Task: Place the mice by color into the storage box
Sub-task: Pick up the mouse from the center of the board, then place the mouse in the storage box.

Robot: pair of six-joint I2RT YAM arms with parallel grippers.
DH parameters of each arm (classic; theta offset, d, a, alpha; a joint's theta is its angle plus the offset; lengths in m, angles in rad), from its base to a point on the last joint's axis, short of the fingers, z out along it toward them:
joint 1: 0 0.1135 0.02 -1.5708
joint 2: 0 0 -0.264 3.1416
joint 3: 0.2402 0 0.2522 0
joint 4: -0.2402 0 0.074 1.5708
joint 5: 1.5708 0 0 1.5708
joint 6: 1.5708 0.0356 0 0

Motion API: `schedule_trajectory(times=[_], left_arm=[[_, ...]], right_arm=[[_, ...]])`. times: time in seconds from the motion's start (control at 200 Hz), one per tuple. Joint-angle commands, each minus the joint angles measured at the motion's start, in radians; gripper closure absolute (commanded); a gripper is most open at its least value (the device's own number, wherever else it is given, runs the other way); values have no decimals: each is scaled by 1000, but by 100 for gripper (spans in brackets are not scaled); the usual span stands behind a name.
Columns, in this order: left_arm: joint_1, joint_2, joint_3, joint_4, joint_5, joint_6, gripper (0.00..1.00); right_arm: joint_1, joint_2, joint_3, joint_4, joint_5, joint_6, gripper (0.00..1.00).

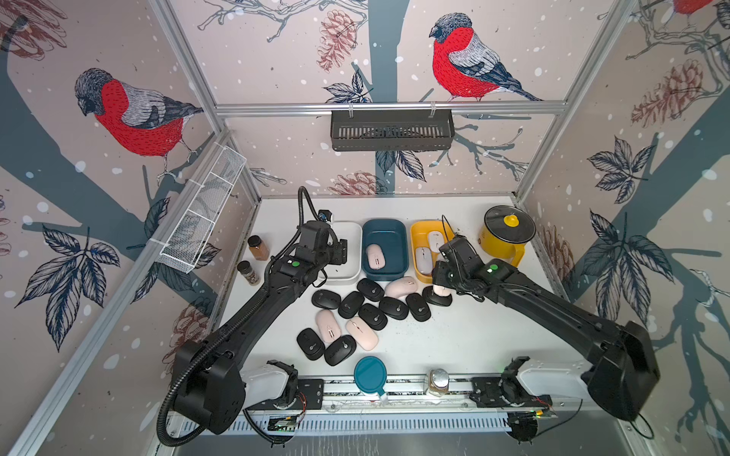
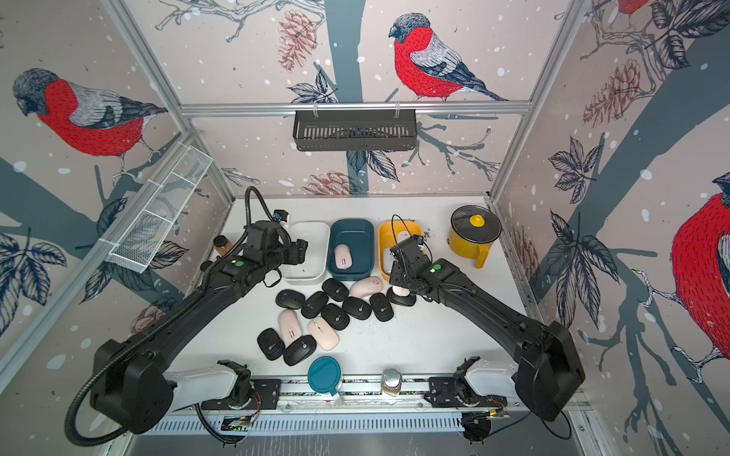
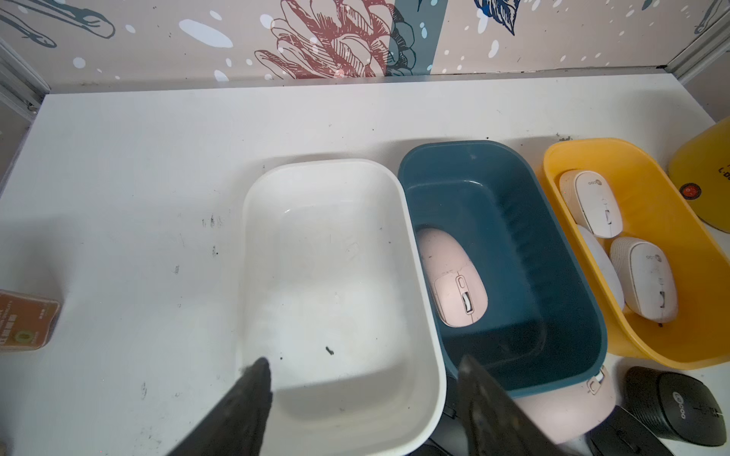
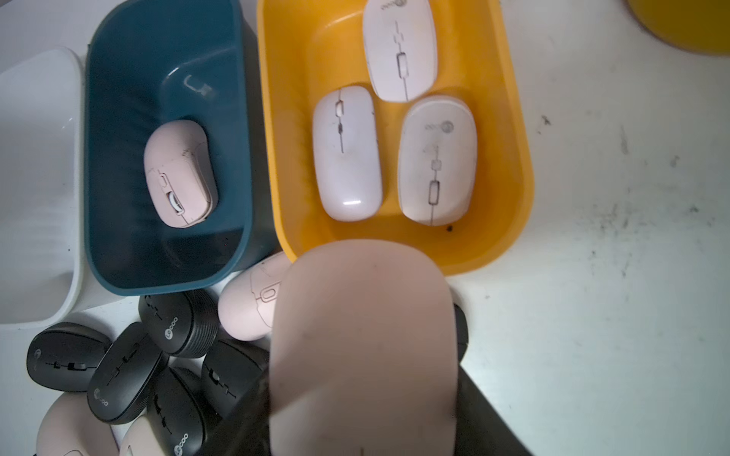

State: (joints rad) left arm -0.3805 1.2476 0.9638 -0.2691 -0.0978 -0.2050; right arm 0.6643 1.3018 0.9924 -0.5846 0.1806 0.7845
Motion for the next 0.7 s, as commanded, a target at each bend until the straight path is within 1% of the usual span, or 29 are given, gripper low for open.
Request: schedule_trajectory(times=[0.0,0.16,0.335,0.585,0.695], left_arm=[[1,-3,4,18,-17,5,26],[1,-7,4,16,-18,5,26],[1,-14,3,19,-23,7,26],[1,-16,2,17,-33,10,26],[1,-17,3,16,-38,11,26]], right_arm=[[-6,34,49,70,25,-92,44],[-6,99,107,193,15,-137,45],[2,213,209,263,-8,-195,44],[19,394,359,332,33,-287,44],[32,486,425,322,60,-318,44]])
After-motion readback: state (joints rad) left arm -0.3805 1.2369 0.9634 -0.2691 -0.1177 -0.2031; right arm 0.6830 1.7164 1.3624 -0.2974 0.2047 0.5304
